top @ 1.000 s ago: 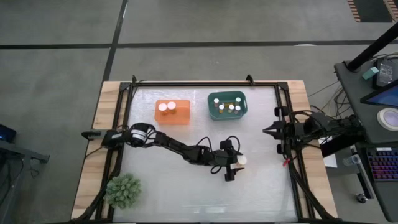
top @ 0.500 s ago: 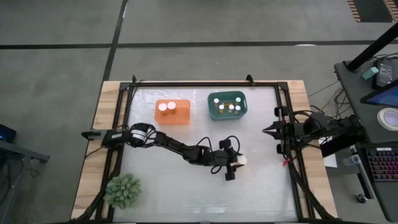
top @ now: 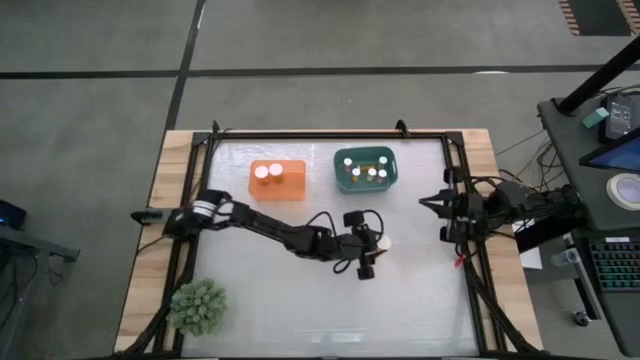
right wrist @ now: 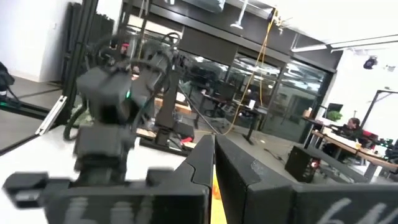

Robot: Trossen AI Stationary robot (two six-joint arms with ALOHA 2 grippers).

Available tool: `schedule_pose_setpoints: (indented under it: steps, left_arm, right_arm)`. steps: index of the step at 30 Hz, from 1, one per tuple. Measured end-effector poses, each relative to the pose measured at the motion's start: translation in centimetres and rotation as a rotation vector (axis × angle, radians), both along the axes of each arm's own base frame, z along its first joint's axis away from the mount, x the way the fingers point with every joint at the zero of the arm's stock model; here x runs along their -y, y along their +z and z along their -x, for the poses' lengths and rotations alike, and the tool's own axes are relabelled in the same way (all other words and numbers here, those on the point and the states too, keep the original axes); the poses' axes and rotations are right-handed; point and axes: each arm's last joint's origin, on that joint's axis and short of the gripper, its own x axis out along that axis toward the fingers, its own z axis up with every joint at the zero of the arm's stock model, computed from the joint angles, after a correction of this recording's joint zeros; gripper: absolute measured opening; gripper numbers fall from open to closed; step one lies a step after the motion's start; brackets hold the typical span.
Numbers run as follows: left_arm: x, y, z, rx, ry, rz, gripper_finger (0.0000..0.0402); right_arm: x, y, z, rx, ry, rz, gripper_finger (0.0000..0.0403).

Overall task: Pick and place medicine bottles into bin by pill shape (circle, oval)
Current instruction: Put the large orange pill bottle into the orange bin

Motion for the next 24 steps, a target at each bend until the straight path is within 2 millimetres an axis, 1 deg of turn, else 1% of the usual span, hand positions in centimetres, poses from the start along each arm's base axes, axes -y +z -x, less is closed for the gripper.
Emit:
schedule_pose_setpoints:
  steps: [5, 7, 10, 16, 19, 22, 24]
  left_arm:
    - [-0.9, 3.0, 2.9, 0.023, 0.07, -0.062, 0.0189]
    - [-1.3, 3.7, 4.4, 0.027, 0.112, -0.082, 0.0189]
    - [-2.1, 4.1, 6.9, 0.028, 0.212, -0.106, 0.0189]
    - [-4.1, 4.1, 11.4, 0.062, 0.469, -0.11, 0.0189]
    - [-5.4, 3.8, 13.1, 0.1, 0.59, -0.077, 0.0189]
    - [-7.0, 3.1, 14.3, 0.148, 0.706, -0.018, 0.0189]
    - [-8.1, 2.2, 15.1, 0.162, 0.773, 0.01, 0.0189]
  right_arm:
    - [0.0, 0.0, 0.0, 0.0, -0.001, -0.001, 0.0009]
    - [0.0, 0.0, 0.0, 0.0, -0.001, -0.004, 0.0009]
    - [0.0, 0.0, 0.0, 0.003, 0.0, -0.004, 0.0009]
    - [0.0, 0.1, 0.1, 0.012, 0.001, -0.009, 0.0009]
    - [0.0, 0.1, 0.1, 0.015, 0.001, -0.01, 0.0009]
    - [0.0, 0.2, 0.1, 0.02, 0.001, -0.011, 0.0009]
    - [0.0, 0.2, 0.1, 0.02, -0.001, -0.012, 0.0009]
